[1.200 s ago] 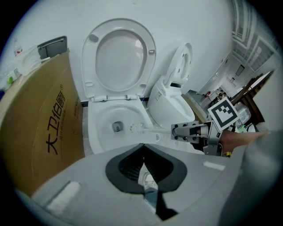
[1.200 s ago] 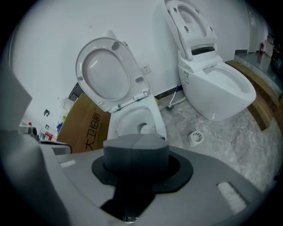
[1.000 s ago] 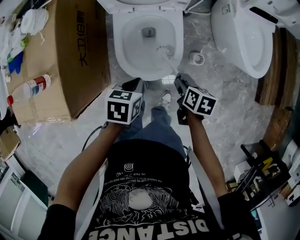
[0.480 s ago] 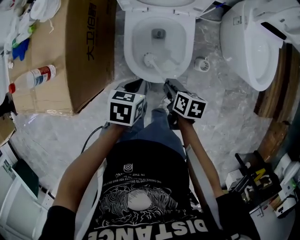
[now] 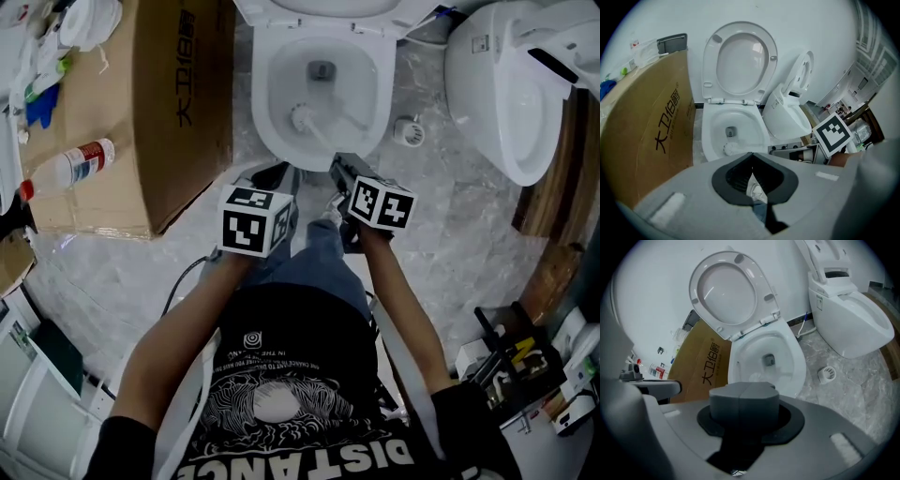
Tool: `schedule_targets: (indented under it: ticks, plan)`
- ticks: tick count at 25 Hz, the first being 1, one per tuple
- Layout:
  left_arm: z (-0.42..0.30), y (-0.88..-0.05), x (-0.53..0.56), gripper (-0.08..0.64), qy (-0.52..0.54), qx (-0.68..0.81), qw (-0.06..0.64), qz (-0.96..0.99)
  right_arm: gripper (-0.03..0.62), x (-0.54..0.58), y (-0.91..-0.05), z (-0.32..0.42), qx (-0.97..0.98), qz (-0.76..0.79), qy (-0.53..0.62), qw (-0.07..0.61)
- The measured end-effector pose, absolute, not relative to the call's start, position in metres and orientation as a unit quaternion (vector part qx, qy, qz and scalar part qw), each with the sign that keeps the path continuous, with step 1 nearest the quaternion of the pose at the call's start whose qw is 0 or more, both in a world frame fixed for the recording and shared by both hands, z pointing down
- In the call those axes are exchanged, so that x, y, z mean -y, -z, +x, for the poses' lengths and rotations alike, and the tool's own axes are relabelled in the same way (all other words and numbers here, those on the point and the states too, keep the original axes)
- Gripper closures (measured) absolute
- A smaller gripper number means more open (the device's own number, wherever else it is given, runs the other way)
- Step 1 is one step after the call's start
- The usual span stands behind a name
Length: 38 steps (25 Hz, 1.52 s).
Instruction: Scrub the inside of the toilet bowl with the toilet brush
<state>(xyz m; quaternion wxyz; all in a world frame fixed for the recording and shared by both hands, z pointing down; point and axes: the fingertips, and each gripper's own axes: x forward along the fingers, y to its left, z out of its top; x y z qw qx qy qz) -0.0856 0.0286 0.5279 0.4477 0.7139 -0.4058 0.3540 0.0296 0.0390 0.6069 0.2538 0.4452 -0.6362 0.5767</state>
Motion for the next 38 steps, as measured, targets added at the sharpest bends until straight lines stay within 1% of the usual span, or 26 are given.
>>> schedule_targets:
  ticks: [4, 19, 29, 38]
  plan:
    - [-0.088, -0.531, -0.020, 0.561, -0.362, 0.398, 0.446, 0.716, 0.440, -0.026, -0.616, 0.024, 0.636, 0.444, -0.578, 0.256]
    - [-0.112, -0.548, 0.017, 0.561, -0.395, 0.359, 0.438, 0.723, 0.440, 0.064, -0.633, 0.001, 0.640, 0.479, -0.559, 0.220]
    - [-0.113, -0.548, 0.019, 0.561, -0.403, 0.348, 0.434, 0.727, 0.440, 0.093, -0.633, 0.037, 0.631, 0.513, -0.543, 0.210]
    - [-0.101, -0.544, 0.004, 0.561, -0.392, 0.356, 0.438, 0.726, 0.440, 0.064, -0.629, 0.080, 0.609, 0.534, -0.544, 0.218]
